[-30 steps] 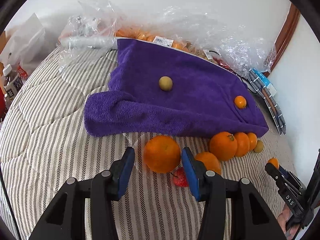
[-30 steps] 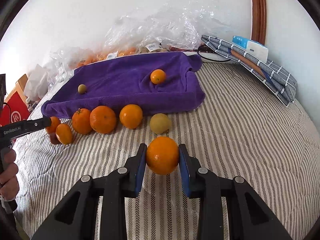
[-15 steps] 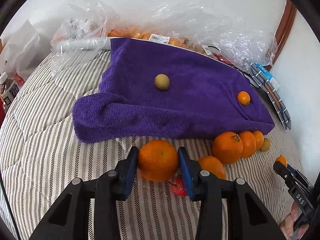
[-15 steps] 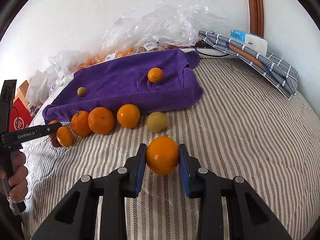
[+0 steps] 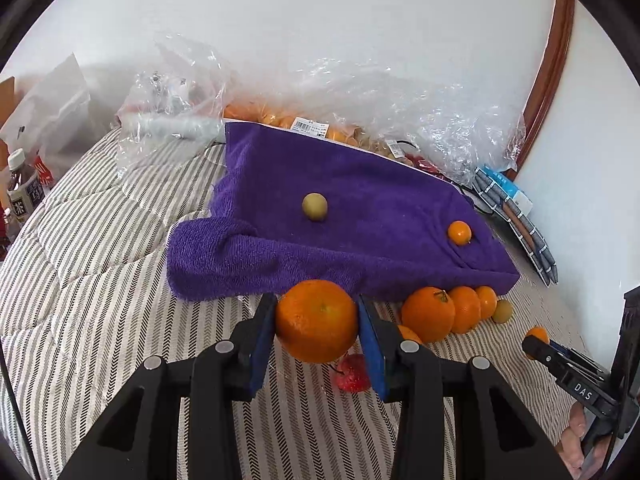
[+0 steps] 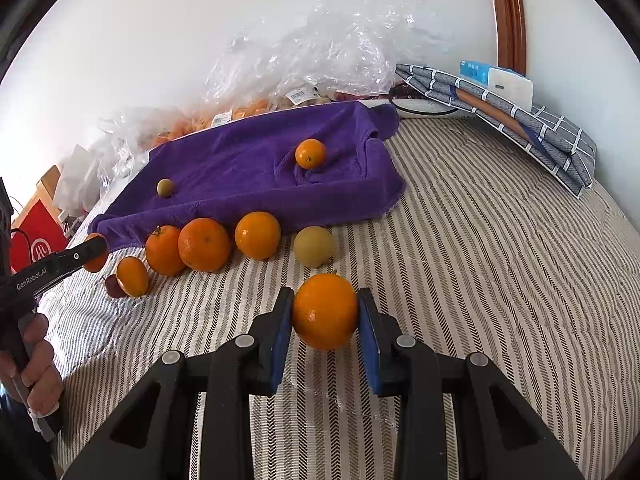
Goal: Organize fruits
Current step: 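Carry both held oranges over the purple towel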
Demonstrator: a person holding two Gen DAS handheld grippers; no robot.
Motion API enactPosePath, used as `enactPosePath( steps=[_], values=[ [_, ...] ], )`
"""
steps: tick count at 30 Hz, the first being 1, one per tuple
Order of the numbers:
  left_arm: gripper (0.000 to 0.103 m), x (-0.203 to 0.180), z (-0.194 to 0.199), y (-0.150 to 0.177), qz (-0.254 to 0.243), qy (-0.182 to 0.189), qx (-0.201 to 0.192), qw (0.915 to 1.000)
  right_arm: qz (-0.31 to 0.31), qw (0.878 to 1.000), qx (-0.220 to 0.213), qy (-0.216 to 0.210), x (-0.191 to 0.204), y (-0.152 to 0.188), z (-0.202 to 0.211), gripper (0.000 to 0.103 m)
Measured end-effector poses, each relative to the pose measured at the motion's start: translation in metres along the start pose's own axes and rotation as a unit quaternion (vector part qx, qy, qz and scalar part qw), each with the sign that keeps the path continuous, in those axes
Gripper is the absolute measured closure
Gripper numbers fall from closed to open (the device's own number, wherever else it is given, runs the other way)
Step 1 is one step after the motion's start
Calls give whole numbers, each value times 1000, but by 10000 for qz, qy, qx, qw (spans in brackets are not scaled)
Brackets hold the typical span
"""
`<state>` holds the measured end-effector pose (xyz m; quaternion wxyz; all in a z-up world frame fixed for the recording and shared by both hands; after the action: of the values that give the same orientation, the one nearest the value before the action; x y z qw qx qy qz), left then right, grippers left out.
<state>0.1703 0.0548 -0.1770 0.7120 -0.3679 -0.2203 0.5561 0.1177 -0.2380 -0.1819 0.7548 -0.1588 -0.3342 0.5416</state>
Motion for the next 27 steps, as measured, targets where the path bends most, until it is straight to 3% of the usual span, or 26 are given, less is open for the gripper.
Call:
enactPosePath(
  steps=[9,16,21,27],
  values=[
    [65,-1,4,-2,-9,-284,-157,9995,-10,9998,-45,-175,1,0,3,72],
    [65,5,8,-3,70,-247,-217,9994,35,9990,21,-443,2,0,4,72],
    [65,7,10,-2,164,-241,-245,9993,62,9994,5,-353,4,-2,4,72],
    [65,13,13,-3,283,-306,-271,9988,123,9984,-119,-537,12,-16,14,72]
  ],
)
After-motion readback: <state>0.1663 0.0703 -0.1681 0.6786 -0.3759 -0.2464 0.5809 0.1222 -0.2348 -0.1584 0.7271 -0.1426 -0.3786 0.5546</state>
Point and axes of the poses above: each gripper's, at about its wrist camera, not at the fingertips, and z roughly against the way its jaws point, x to its left, y to its underside, the point moved 1 cm from there along -z, roughly the way its jaws point, and after that the axes turned 14 degrees about -z, right-handed, at the moved point
